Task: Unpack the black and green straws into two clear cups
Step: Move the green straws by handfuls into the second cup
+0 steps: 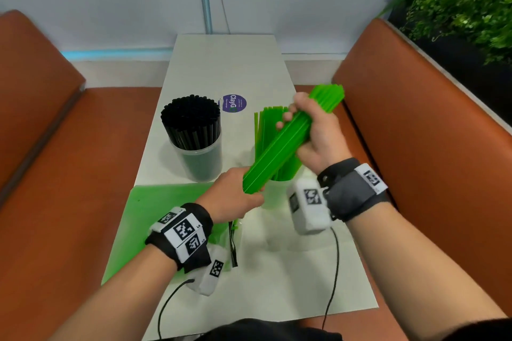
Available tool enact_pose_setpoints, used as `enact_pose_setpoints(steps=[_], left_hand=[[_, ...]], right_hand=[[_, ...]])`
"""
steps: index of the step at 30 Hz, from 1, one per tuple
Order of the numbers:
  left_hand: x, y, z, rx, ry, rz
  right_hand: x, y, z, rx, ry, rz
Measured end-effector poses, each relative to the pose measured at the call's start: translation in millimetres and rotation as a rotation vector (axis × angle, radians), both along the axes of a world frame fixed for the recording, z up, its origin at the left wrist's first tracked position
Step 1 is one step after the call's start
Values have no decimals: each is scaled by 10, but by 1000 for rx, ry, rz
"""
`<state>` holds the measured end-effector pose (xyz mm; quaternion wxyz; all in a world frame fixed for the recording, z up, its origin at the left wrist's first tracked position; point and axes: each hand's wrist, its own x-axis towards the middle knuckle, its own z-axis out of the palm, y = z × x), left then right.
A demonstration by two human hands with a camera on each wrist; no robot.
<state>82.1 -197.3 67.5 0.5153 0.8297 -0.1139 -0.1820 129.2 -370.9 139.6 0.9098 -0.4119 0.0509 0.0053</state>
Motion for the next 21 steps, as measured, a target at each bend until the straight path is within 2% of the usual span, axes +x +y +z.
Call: enact_pose_setpoints(steps=[3, 5, 7, 10, 13, 17, 21], left_hand=[[-6, 58, 39, 20, 31, -39], [8, 90, 89, -69, 50, -26], [50, 176, 141, -213, 49, 96], [112, 331, 224, -514, 110, 395], [141, 353, 240, -739, 223, 527], [118, 162, 346, -796, 298, 482], [154, 175, 369, -830, 292, 528]], right_hand=[[63, -167, 46, 33, 38, -52], [69, -204, 33, 73, 54, -88], [63, -233, 30, 133, 64, -144], [59, -334, 40, 208, 73, -209], [38, -321, 56, 254, 52, -224], [-45, -78, 34, 251, -2, -169], [-57, -117, 72, 264, -56, -193]])
